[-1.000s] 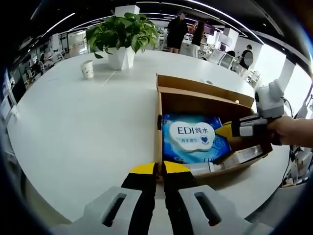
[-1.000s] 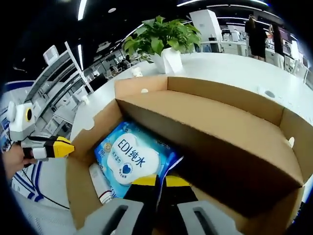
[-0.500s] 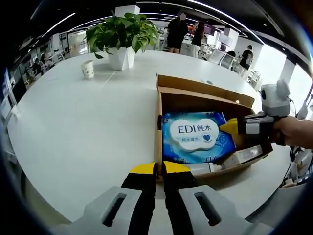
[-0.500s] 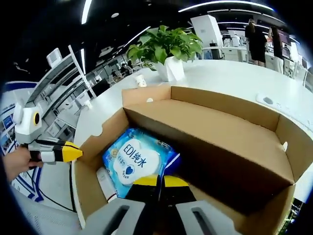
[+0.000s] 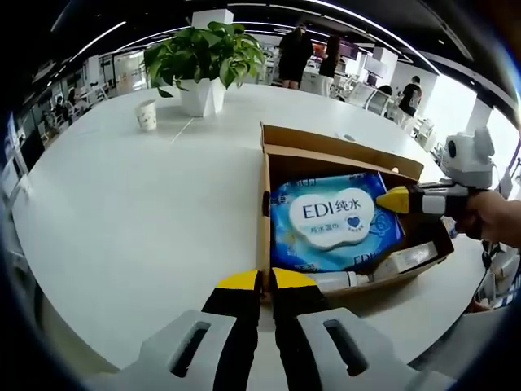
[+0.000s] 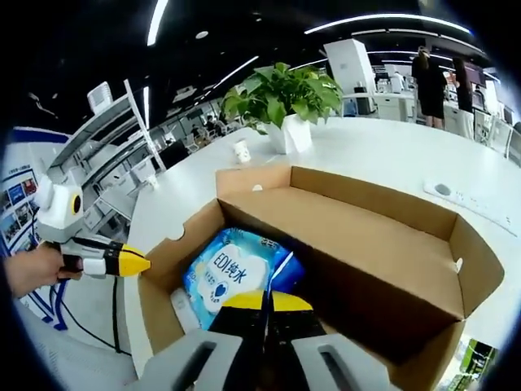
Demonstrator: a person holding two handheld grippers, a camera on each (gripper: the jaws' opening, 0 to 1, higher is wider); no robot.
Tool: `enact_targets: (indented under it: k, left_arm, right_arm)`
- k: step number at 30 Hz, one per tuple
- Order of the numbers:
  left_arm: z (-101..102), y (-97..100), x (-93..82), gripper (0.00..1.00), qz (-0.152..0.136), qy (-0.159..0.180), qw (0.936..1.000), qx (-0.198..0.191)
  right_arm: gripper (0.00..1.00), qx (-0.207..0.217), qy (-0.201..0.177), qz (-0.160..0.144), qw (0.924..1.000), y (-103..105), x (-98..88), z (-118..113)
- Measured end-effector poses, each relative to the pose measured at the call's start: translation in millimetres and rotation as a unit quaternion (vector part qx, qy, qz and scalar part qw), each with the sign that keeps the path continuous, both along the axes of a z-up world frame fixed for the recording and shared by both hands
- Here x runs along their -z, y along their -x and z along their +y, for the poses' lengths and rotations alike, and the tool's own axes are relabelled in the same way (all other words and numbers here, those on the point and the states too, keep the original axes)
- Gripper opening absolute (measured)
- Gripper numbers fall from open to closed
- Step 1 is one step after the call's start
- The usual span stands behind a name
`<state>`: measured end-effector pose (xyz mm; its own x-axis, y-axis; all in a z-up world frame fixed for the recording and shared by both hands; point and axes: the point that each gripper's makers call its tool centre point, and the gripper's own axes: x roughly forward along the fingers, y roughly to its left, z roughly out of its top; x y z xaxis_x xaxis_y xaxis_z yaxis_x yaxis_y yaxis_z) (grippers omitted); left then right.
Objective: Operate the shoe box by opening the lid, removing the specified soft item, and placing it in the target area until the item is outside and the box remains undamaged.
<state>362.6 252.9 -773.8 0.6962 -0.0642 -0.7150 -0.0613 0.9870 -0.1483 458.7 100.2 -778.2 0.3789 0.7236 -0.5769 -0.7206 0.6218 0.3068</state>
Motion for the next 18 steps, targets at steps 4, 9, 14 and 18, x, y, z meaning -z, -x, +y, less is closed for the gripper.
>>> enact_targets:
  k: [4,9,14,18]
  left_arm:
    - [0.9,-0.1,0.5,0.02,-0.001,0.000,1.0000,0.000]
    - [1.5,-0.1,0.9,0.02,-0.002,0.001,1.0000,0.000]
    - [2.4,-0.3,1.5,0.02,-0.003,0.008,1.0000,-0.002]
    - [2.0,-0.2,1.6,0.02,-0.004,0.007,1.0000,-0.001]
  right_arm:
    - [0.00,0.009,0.001,-0.008,0.9999,-2.7,-5.3,-6.1]
    - [0.00,0.013,-0.008,-0.011,0.9998,-2.6,-14.1,-8.8]
    - [0.00,0.022,-0.029,-0.009,0.9993,0.1,-27.4,-7.7]
    - [0.00,0.025,-0.034,-0.016,0.9990,2.1,-36.1,-8.8]
